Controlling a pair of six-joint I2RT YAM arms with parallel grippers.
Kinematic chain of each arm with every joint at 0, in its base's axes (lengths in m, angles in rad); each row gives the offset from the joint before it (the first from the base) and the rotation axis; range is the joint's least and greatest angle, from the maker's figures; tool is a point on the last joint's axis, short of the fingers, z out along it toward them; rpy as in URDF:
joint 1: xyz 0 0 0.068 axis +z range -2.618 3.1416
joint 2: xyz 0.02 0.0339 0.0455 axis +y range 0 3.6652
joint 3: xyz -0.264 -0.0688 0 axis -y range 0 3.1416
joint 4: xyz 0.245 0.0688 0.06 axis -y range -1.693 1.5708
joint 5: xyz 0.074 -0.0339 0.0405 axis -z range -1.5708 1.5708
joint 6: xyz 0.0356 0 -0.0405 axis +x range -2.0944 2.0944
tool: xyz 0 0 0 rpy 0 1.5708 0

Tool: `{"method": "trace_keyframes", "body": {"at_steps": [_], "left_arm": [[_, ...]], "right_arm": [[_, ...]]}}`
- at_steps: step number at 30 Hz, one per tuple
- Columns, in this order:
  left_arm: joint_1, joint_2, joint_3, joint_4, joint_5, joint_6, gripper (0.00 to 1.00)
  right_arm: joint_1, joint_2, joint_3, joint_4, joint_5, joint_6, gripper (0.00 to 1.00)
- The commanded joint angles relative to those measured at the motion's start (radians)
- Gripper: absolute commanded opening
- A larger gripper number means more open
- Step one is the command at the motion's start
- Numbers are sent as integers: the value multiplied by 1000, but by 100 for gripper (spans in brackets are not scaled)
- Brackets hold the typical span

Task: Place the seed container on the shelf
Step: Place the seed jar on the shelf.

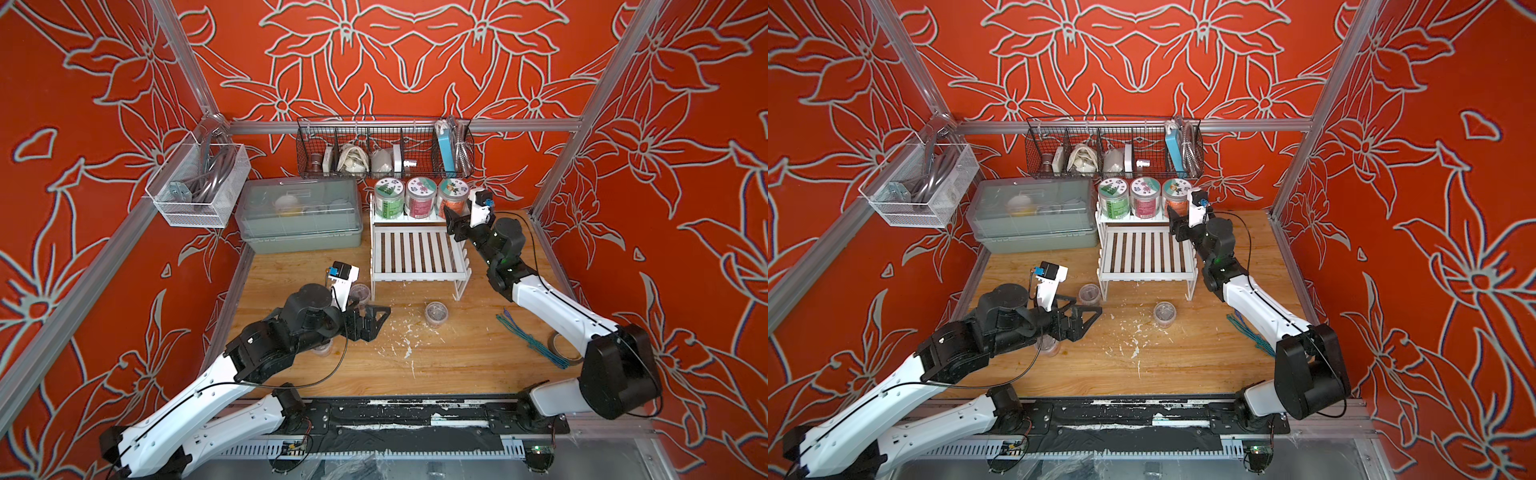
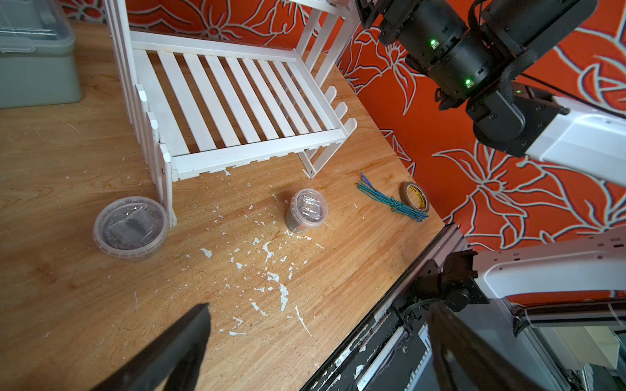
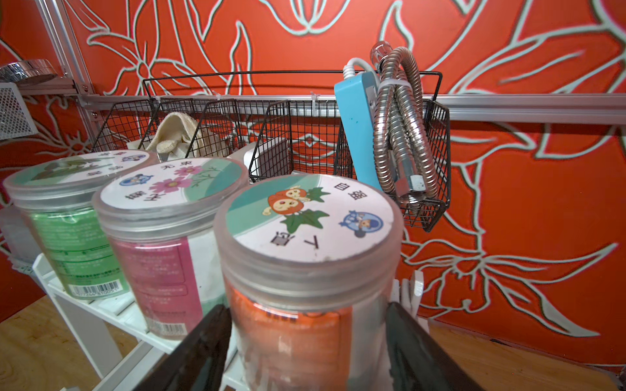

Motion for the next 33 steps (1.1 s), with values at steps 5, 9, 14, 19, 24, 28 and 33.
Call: {"method": "trace_keyframes", "body": {"at_steps": [5, 9, 14, 19, 24, 28, 33], "left_arm": [[10, -13, -4, 14, 7, 1, 99], [10, -14, -8, 15, 7, 0, 99], [9, -13, -15, 14, -2, 3, 99], [10, -11, -16, -2, -29, 19, 99], [11, -12, -14, -23, -64, 37, 99], [11, -18, -13, -43, -89, 49, 99], [13, -29, -9, -69, -105, 48, 99]], "right_arm": [[-8, 24, 60, -30, 19, -13, 73], [-13, 20, 62, -47, 22, -11, 73], [-16, -2, 56, -69, 20, -6, 73], [-18, -55, 44, -127, 17, -13, 79], [-18, -130, 25, -212, 11, -27, 83], [-19, -202, 18, -329, -6, -39, 85], [-19, -306, 28, -538, -63, -32, 87]]}}
